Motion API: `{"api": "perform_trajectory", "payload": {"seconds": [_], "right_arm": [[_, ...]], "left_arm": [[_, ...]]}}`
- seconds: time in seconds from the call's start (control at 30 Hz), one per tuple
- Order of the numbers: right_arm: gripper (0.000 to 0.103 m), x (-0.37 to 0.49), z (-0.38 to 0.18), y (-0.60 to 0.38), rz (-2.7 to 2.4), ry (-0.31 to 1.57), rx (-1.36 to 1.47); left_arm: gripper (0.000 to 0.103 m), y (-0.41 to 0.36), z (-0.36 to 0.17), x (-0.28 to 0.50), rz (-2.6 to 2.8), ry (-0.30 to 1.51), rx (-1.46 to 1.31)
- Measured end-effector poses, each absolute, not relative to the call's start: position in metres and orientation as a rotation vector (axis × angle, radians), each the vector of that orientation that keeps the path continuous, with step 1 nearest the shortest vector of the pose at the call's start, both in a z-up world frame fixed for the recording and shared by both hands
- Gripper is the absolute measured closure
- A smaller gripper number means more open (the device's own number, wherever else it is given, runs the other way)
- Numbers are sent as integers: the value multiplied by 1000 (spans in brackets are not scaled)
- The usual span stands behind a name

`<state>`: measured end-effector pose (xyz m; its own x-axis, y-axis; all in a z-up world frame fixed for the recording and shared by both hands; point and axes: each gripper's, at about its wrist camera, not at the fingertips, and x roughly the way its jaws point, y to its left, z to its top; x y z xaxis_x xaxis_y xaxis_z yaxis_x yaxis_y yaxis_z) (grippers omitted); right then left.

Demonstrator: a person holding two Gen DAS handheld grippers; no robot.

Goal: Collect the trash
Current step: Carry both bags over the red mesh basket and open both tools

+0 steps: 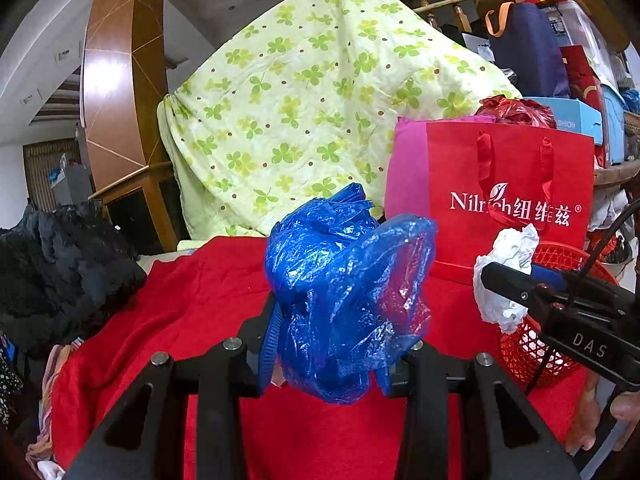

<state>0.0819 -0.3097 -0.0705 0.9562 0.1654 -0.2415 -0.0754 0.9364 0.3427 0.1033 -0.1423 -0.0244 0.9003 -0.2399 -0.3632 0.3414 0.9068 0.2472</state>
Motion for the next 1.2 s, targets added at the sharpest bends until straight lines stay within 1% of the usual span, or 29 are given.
{"api": "perform_trajectory", "payload": {"seconds": [0.27,1.2], "right_arm": [[59,71,-70,-327,97,252,347],[59,32,-74,-383,-6,209,396]], "left_arm": [[62,-156,-23,95,-330,312,339],[62,-226,-33,86,-449,331,395]]}}
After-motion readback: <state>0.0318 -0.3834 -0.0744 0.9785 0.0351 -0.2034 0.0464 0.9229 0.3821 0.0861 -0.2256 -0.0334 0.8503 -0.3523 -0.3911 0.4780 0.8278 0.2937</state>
